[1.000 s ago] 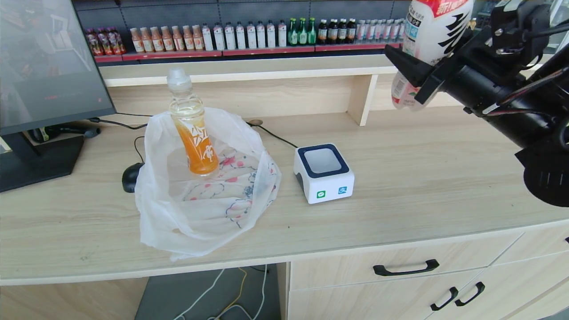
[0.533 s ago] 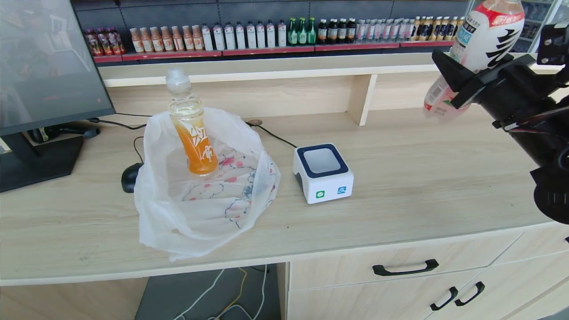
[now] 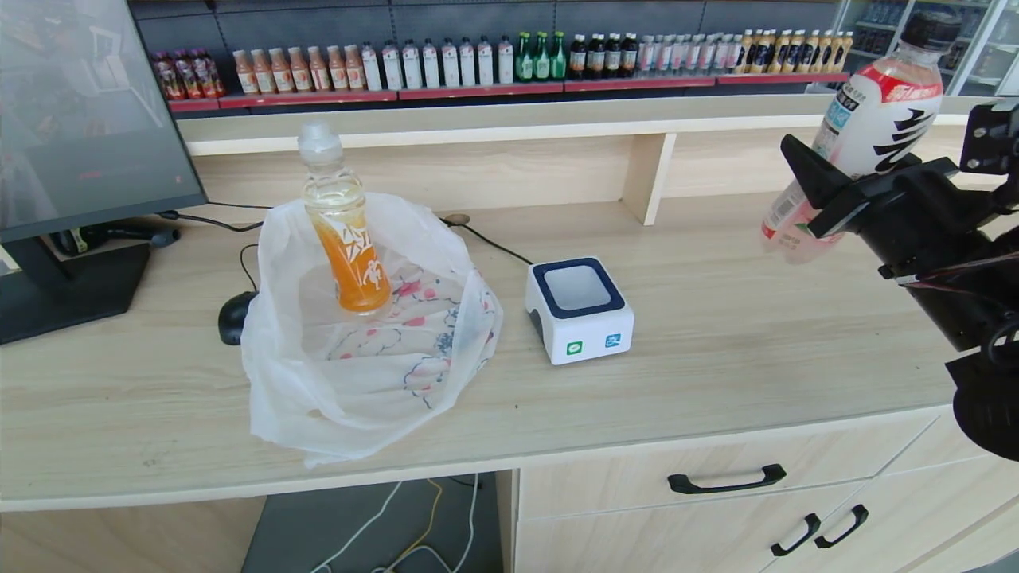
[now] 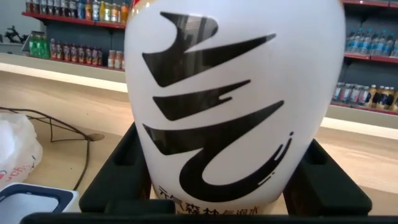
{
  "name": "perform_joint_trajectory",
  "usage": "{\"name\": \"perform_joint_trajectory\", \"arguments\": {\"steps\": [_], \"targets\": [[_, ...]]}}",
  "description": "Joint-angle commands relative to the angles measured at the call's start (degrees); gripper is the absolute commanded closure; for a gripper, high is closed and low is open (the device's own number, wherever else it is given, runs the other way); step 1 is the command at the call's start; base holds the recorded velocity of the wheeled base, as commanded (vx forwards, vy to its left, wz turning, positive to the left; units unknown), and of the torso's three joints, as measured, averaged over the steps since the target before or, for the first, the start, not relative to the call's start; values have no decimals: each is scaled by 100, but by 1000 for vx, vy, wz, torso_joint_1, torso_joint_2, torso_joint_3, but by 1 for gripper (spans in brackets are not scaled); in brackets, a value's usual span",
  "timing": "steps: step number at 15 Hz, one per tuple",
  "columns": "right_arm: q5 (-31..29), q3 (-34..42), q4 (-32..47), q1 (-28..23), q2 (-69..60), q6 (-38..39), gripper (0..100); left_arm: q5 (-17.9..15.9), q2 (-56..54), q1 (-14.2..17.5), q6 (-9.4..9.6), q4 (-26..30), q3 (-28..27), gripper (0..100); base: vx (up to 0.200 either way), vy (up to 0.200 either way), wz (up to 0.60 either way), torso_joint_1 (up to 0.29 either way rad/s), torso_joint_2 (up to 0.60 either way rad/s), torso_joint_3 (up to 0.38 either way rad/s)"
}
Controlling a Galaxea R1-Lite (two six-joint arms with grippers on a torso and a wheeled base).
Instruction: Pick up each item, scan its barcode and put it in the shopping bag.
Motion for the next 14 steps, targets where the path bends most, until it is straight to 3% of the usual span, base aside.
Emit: {"name": "perform_joint_trajectory", "arguments": {"steps": [1, 6, 10, 14], "targets": [[-8, 245, -23, 9, -101, -10, 100, 4, -2, 0, 3, 5, 0, 0, 0, 0, 0, 0, 0, 0], [-52, 878, -50, 123, -294, -362, 100, 4, -2, 0, 3, 5, 0, 0, 0, 0, 0, 0, 0, 0], [-52, 720, -50, 150, -286, -423, 100, -5, -2, 0, 3, 5, 0, 0, 0, 0, 0, 0, 0, 0], [-60, 395, -50, 308, -198, -423, 100, 4, -2, 0, -14, 5, 0, 0, 0, 200, 0, 1, 4, 5]]}}
